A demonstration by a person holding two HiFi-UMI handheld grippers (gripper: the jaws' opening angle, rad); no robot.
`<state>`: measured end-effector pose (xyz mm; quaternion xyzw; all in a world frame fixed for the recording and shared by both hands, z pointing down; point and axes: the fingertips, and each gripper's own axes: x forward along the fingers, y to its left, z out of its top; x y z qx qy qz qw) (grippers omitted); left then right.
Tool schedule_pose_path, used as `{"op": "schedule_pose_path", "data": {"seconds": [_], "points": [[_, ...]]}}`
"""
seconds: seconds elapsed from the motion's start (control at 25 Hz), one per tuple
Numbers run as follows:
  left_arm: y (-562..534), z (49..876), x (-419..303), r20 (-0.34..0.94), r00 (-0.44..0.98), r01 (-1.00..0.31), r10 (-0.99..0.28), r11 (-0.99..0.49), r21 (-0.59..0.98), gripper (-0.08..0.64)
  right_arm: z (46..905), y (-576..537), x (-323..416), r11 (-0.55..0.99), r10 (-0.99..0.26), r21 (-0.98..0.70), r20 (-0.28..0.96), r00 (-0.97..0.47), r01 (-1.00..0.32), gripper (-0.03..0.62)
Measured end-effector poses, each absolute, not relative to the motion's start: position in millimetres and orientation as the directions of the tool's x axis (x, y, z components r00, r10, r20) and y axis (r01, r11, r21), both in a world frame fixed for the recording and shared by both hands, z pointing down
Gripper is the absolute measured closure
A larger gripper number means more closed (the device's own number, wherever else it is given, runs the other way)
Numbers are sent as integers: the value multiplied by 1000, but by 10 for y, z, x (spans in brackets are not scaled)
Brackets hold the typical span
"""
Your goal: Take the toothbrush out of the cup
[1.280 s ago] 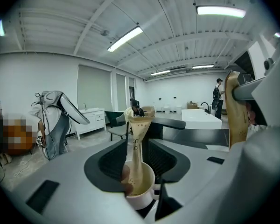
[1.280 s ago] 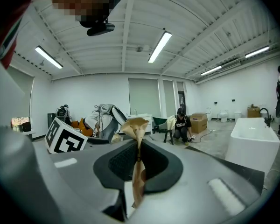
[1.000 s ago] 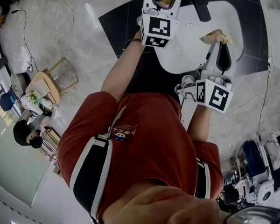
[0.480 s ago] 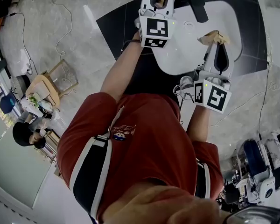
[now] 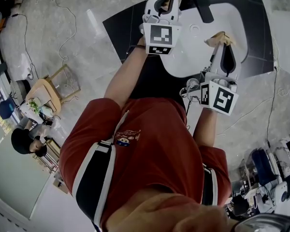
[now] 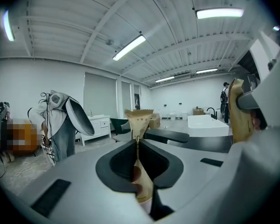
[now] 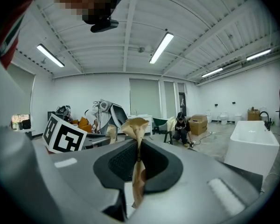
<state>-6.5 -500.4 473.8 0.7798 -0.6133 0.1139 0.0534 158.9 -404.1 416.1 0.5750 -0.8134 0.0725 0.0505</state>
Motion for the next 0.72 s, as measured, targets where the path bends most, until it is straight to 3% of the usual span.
{"op": "schedule_pose_path", "data": {"seconds": [0.72], "points": [[-4180,3800,-187,73,185,-978,-980,-191,-84,540,3553,-3610,1600,346,-938,-13,16,-346,-938,558]]}}
